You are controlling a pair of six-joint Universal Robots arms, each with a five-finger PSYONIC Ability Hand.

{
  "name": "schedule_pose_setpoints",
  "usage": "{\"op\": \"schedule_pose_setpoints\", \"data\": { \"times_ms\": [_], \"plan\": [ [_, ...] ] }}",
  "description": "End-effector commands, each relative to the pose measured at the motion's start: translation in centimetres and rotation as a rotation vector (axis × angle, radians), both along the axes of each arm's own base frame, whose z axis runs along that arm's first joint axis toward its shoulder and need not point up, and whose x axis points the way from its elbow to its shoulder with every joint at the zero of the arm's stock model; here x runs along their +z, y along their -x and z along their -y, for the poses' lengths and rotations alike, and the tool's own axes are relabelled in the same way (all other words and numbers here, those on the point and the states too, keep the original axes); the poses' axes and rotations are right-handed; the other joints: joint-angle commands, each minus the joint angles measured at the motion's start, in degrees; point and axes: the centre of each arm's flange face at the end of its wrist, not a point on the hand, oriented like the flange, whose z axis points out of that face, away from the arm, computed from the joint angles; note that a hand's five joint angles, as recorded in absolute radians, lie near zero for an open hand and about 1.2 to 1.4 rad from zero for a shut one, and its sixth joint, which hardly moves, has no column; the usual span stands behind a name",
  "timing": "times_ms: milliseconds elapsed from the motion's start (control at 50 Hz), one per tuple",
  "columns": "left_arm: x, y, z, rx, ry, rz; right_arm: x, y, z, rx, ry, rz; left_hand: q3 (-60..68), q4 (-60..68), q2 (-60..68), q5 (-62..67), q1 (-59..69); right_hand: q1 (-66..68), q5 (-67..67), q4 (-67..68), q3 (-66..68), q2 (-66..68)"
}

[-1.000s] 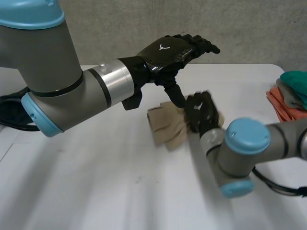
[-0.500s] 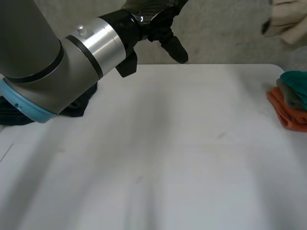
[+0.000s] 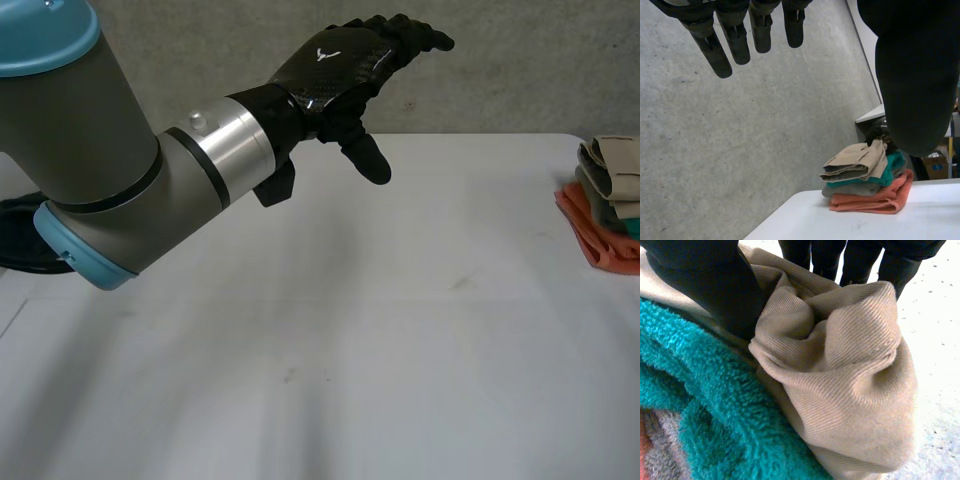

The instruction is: Fold the laundry.

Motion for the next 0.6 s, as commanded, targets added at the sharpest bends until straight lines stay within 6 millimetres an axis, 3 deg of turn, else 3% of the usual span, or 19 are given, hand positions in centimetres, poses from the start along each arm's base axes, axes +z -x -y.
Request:
{"op": "schedule_pose_setpoints", "data": {
  "times_ms": [20, 180, 340, 460, 500, 520, 600],
  "plan": [
    [0.3, 0.3, -0.8, -0.013, 0.004, -0.005, 1.2, 0.8, 0.2, -0.027, -0.007, 0.086, -1.0, -0.6, -0.5, -1.4, 0.2, -45.9, -58.5, -59.0, -57.1, -56.0],
    [0.7, 0.5, -1.6, -0.026, 0.010, -0.011, 6.9, 3.2, -2.6, -0.200, -0.067, 0.156, -1.0, -0.6, -0.5, -1.4, 0.2, -45.9, -58.5, -59.0, -57.1, -56.0],
    [1.3, 0.4, -1.9, -0.029, 0.020, -0.018, 9.8, 6.4, -5.8, -0.506, -0.122, -0.103, -1.0, -0.6, -0.5, -1.4, 0.2, -45.9, -58.5, -59.0, -57.1, -56.0],
    [2.5, 0.1, -1.9, -0.014, 0.048, -0.043, 14.0, 7.7, -7.2, -0.873, -0.058, -0.453, -1.0, -0.6, -0.5, -1.4, 0.2, -45.9, -58.5, -59.0, -57.1, -56.0],
    [3.7, -0.2, -1.9, 0.006, 0.073, -0.069, 15.5, 6.2, -6.8, -0.889, 0.015, -0.471, -1.0, -0.6, -0.5, -1.4, 0.2, -45.9, -58.5, -59.0, -57.1, -56.0],
    [4.3, -0.4, -1.8, 0.018, 0.088, -0.083, 17.2, 3.1, -6.4, -0.839, 0.111, -0.462, -1.0, -0.6, -0.5, -1.4, 0.2, -45.9, -58.5, -59.0, -57.1, -56.0],
    [7.4, -1.5, -1.4, 0.117, 0.143, -0.158, 21.0, -3.3, -7.4, -0.714, 0.316, -0.389, -1.0, -0.6, -0.5, -1.4, 0.2, -45.9, -58.5, -59.0, -57.1, -56.0]
  ]
}}
